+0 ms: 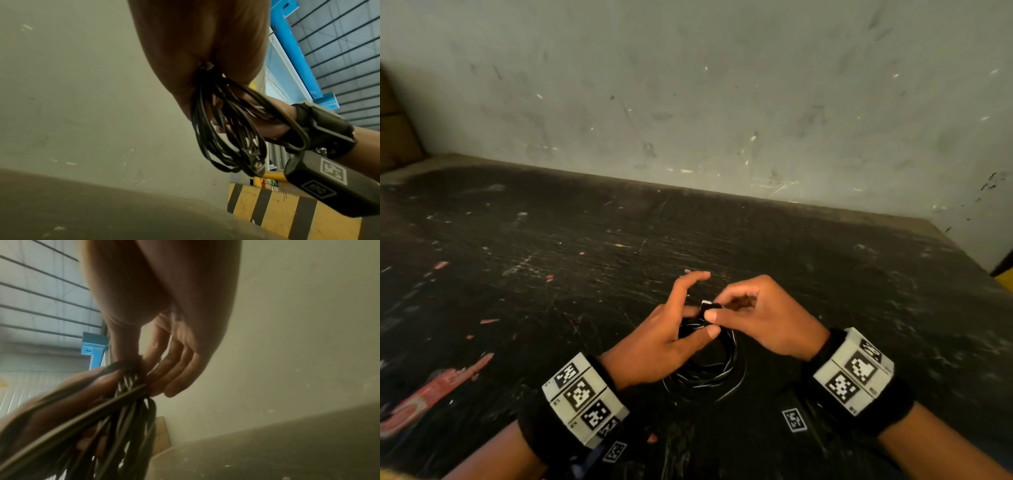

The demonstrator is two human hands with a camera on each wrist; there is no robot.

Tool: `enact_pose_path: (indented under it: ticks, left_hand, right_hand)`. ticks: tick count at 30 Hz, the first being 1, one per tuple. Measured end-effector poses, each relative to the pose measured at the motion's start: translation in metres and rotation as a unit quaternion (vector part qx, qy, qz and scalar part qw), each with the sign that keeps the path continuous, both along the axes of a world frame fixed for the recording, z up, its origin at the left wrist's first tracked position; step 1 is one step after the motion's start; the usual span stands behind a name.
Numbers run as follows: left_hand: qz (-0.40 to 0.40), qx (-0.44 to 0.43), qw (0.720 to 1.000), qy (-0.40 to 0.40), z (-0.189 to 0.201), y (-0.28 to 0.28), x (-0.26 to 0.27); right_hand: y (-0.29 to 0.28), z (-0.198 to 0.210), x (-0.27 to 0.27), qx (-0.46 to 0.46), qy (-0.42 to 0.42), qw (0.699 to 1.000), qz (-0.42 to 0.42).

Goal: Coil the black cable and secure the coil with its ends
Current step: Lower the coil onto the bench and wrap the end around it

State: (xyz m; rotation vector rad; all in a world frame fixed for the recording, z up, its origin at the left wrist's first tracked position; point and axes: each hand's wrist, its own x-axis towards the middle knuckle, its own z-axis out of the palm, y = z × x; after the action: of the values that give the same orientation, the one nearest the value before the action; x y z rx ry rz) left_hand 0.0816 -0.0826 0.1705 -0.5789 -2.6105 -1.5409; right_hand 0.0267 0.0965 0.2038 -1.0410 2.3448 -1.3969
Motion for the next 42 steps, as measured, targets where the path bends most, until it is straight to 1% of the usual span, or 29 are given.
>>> enact_pose_path:
  ticks: [2,3,5,7,8,10,12,13,14,15,16,17,19,20,21,23,27,30,31,32,34,35,38,40,42]
  left_hand:
    - [-0.024,-0.04,0.999,0.004,0.002,-0.001,0.001]
    - [-0.039,-0.059,0.997,0.012,0.003,-0.001,0.002]
    - [-0.061,-0.102,0.992,0.038,0.003,-0.003,0.002]
    - [-0.056,-0.116,0.99,0.058,0.002,-0.004,0.001]
    - [-0.039,-0.095,0.993,0.059,0.001,-0.003,0.001]
    - [0.013,-0.002,0.999,0.053,-0.002,0.0,-0.001]
    - [0.084,0.099,0.991,0.029,-0.004,0.005,-0.003]
    - [0.114,0.146,0.983,-0.006,-0.005,0.006,-0.003]
    - [0.129,0.194,0.971,-0.057,-0.005,0.006,-0.004]
    - [0.127,0.247,0.954,-0.115,-0.005,0.007,-0.004]
    - [0.11,0.305,0.931,-0.169,-0.005,0.008,-0.004]
    - [0.091,0.375,0.898,-0.21,-0.005,0.009,-0.004]
    - [0.067,0.497,0.832,-0.236,-0.004,0.011,-0.004]
    - [0.058,0.535,0.81,-0.232,-0.002,0.012,-0.005]
    - [0.053,0.562,0.794,-0.228,-0.002,0.012,-0.006]
    - [0.037,0.579,0.783,-0.223,0.0,0.01,-0.008]
    - [-0.008,0.593,0.774,-0.222,0.012,0.002,-0.008]
    - [0.015,0.586,0.779,-0.222,0.021,-0.002,-0.011]
    - [0.027,0.576,0.784,-0.228,0.023,-0.003,-0.013]
    - [0.037,0.563,0.792,-0.235,0.024,-0.004,-0.014]
    - [0.054,0.524,0.813,-0.249,0.025,-0.008,-0.015]
    - [0.063,0.502,0.825,-0.252,0.025,-0.009,-0.014]
    - [0.068,0.464,0.849,-0.245,0.02,-0.015,-0.007]
    - [0.081,0.45,0.858,-0.233,0.014,-0.021,0.001]
    - [0.118,0.43,0.864,-0.232,0.001,-0.032,0.01]
  right_hand:
    - [0.002,-0.002,0.001,-0.005,-0.005,1.0,0.008]
    - [0.002,-0.004,0.002,-0.01,-0.024,1.0,0.007]
    - [0.004,-0.01,0.003,-0.028,-0.09,0.996,-0.002]
    - [0.003,-0.014,0.006,-0.047,-0.131,0.99,-0.02]
    - [0.002,-0.014,0.007,-0.059,-0.126,0.99,-0.037]
    - [0.0,-0.012,0.009,-0.1,-0.09,0.987,-0.082]
    - [0.001,-0.009,0.007,-0.157,-0.068,0.976,-0.135]
    - [0.002,-0.009,0.005,-0.182,-0.06,0.968,-0.162]
    - [0.004,-0.009,0.003,-0.201,-0.054,0.961,-0.184]
    - [0.006,-0.01,0.002,-0.214,-0.051,0.955,-0.199]
    - [0.006,-0.012,0.001,-0.221,-0.051,0.951,-0.208]
    - [0.006,-0.013,0.002,-0.224,-0.056,0.95,-0.209]
    - [0.004,-0.016,0.005,-0.231,-0.079,0.947,-0.209]
    - [0.003,-0.017,0.005,-0.237,-0.095,0.944,-0.21]
    - [0.003,-0.018,0.006,-0.241,-0.112,0.941,-0.21]
    - [0.003,-0.018,0.006,-0.245,-0.145,0.938,-0.199]
    - [0.003,-0.018,0.012,-0.253,-0.192,0.935,-0.157]
    - [0.002,-0.017,0.014,-0.282,-0.228,0.923,-0.131]
    - [0.002,-0.018,0.013,-0.274,-0.225,0.926,-0.132]
    - [0.002,-0.018,0.011,-0.254,-0.202,0.936,-0.137]
    - [0.004,-0.017,0.008,-0.193,-0.121,0.963,-0.141]
    - [0.005,-0.016,0.007,-0.163,-0.094,0.974,-0.123]
    - [0.003,-0.017,0.007,-0.088,-0.082,0.991,-0.051]
    - [-0.005,-0.024,0.007,-0.091,-0.086,0.991,-0.046]
    - [-0.018,-0.035,0.006,-0.108,-0.094,0.989,-0.044]
